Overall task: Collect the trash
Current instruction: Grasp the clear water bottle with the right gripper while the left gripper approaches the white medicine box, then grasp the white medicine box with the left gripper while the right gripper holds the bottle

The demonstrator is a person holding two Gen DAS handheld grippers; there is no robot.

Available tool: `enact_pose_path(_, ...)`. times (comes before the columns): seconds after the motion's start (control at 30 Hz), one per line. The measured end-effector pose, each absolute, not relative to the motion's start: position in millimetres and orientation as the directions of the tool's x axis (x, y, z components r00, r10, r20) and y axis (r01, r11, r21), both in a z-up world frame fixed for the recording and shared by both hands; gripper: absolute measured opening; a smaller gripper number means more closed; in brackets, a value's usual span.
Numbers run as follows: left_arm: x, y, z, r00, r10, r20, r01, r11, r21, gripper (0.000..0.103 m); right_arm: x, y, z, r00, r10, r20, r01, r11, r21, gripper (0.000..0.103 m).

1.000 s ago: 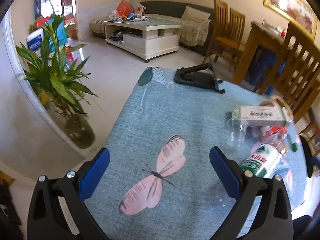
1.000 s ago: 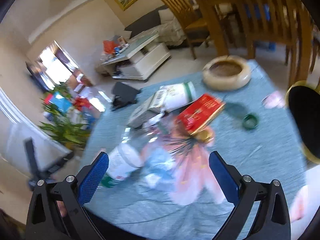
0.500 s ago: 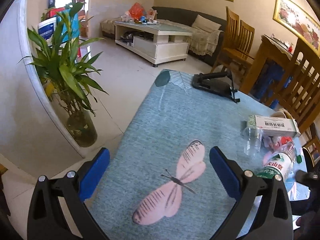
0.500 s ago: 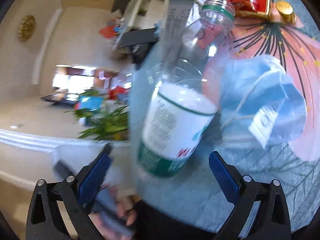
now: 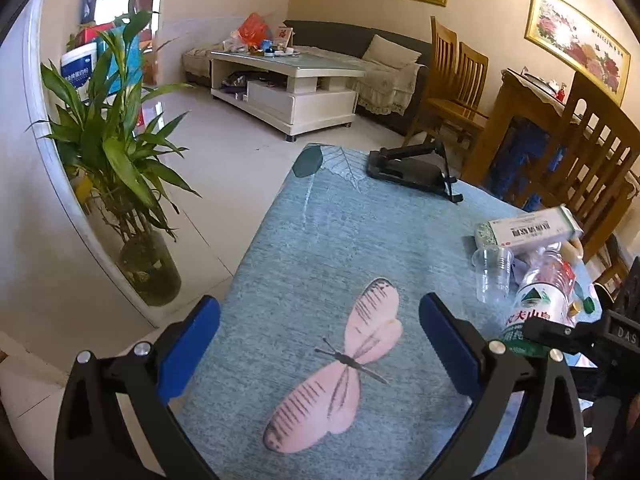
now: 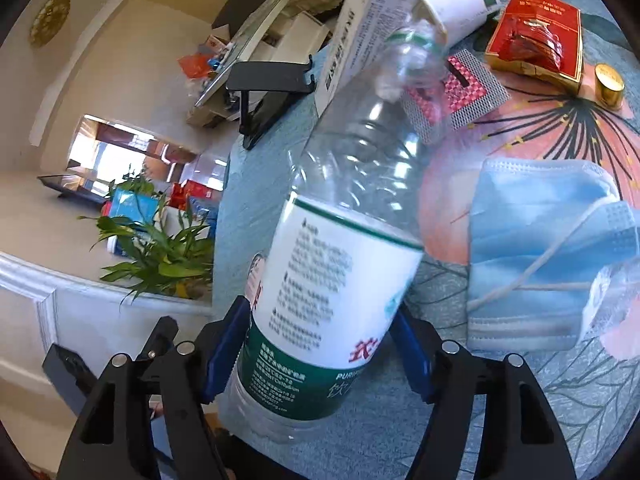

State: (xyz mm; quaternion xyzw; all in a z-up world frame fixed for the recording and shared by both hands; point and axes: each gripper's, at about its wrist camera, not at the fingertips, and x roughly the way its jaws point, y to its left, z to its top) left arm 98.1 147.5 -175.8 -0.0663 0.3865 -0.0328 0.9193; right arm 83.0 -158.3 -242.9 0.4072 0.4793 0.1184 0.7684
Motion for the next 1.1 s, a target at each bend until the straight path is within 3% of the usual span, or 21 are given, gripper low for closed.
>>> enact_pose_path(0.2, 99.1, 132.0, -170.9, 0.691, -0.184, -0.699, 0.089, 0.981, -0.17, 0.1, 49.1, -182.7, -243.5, 0.494, 0.635, -0.594, 0.164, 0.603, 0.781, 0.064)
enact_pose_path(0.47, 116.7, 59.9, -153.2, 0.687, -0.303, -0.66, 0.346, 0.936, -0.07, 0.1, 0.0, -239.7, -236.9, 0.508, 0.702, -0.498, 0.115, 0.518, 0.848, 0.061)
enact_pose_path(0.63, 158.5, 12.4, -137.7, 0.66, -0.355, -0.662, 0.475, 0.88, 0.002, 0.1, 0.7, -250.6, -229.8, 0.493, 0.664, -0.562, 0.069, 0.614, 0.786, 0.061)
enact_pose_path(0.8, 188.9, -35.8, -119.6, 0.685, -0.356, -0.635, 0.568, 0.807, 0.161, 0.1, 1.6, -227.9, -201.7, 0.505, 0.544, -0.671, -0.07, 0.8, 0.596, 0.061)
enact_pose_path(1.0, 207.4, -95.7, -134.9, 0.611, -0.386, -0.691, 0.74, 0.588, 0.326, 0.1, -2.2, -249.0, -193.6, 0.533, 0.586, -0.61, -0.078, 0.752, 0.654, 0.061)
enact_pose_path(1.1, 211.9, -114.9, -151.1, 0.562, -0.4, -0.724, 0.8, 0.486, 0.352, 0.1, -16.6, -267.8, -192.8, 0.559, 0.581, -0.592, -0.058, 0.739, 0.671, 0.061)
